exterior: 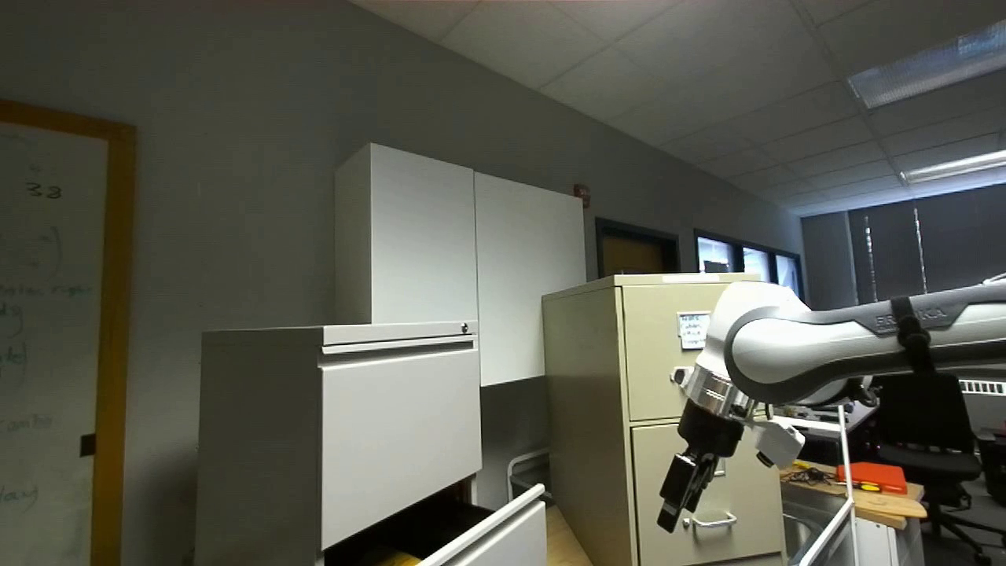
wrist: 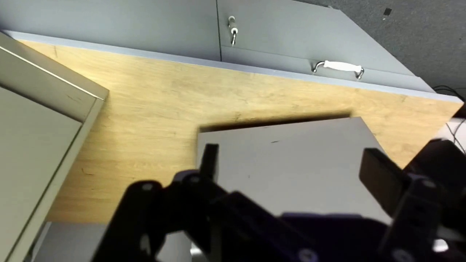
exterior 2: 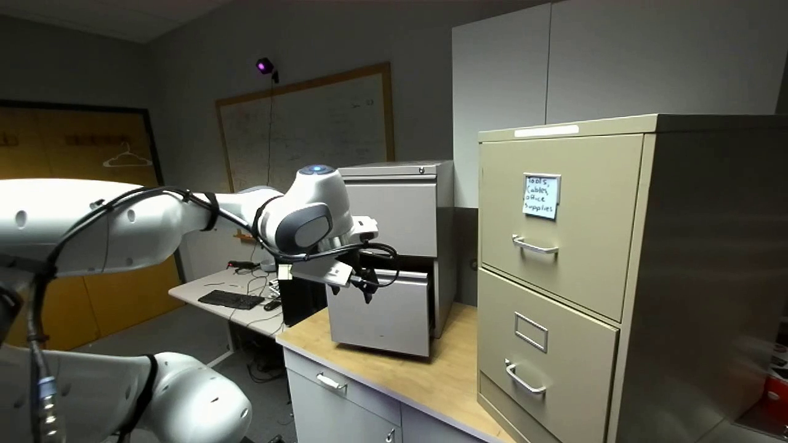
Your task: Close the open drawer
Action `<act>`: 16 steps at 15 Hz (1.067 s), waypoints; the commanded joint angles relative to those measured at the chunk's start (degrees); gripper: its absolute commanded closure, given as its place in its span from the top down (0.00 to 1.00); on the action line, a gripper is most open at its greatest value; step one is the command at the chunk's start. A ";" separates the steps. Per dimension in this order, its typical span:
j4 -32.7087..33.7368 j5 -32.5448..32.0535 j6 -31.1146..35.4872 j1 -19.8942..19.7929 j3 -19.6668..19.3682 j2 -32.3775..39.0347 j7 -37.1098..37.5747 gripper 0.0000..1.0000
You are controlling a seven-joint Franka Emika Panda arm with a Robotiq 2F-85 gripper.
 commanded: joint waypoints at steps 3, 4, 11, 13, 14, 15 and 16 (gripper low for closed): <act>2.71 3.87 7.18 4.46 5.86 8.11 4.49 0.75; 3.15 4.32 8.52 5.11 6.58 9.75 5.04 0.75; 8.00 6.63 14.08 8.48 10.59 19.36 6.83 0.20; 10.44 7.16 14.99 9.09 11.74 22.75 7.82 0.05; 11.89 7.56 15.39 9.39 12.09 24.95 8.26 0.00; 13.20 8.15 15.31 9.70 12.33 26.74 8.48 0.00; 14.50 8.55 15.69 9.69 12.61 29.28 8.73 0.00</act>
